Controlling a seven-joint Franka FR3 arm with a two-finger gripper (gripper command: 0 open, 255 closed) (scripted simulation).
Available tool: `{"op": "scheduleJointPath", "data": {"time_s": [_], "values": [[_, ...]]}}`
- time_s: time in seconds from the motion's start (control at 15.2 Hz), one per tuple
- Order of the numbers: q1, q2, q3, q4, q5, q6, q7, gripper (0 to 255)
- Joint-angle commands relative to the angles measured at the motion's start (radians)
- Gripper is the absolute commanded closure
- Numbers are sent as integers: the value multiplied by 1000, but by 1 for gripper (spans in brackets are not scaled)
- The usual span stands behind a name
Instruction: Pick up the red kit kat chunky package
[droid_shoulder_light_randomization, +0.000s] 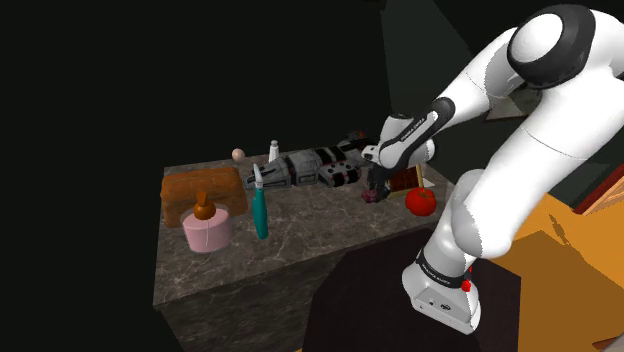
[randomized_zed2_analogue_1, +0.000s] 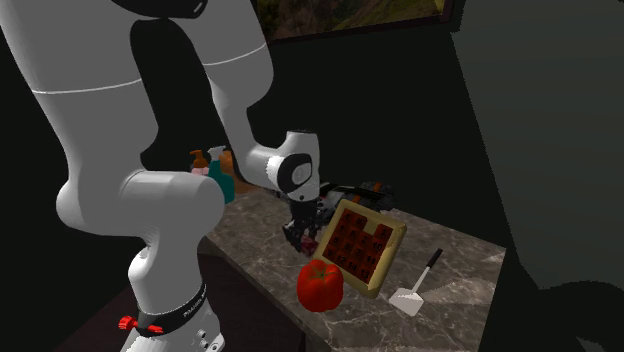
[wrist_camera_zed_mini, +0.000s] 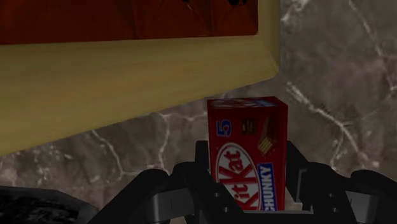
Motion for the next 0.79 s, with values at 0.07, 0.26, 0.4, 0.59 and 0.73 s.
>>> {"op": "scheduleJointPath", "data": {"time_s": [0.07, 0.26, 0.4, 0.59, 0.73], "values": [[-45, -74, 32, 6, -67, -75, 46, 255], [-77, -142, 63, 12, -101, -146, 71, 255], [-94, -184, 81, 18, -115, -193, 81, 255], [-113, -243, 107, 27, -126, -260, 92, 255], [-119, -265, 117, 32, -128, -286, 95, 255]]}}
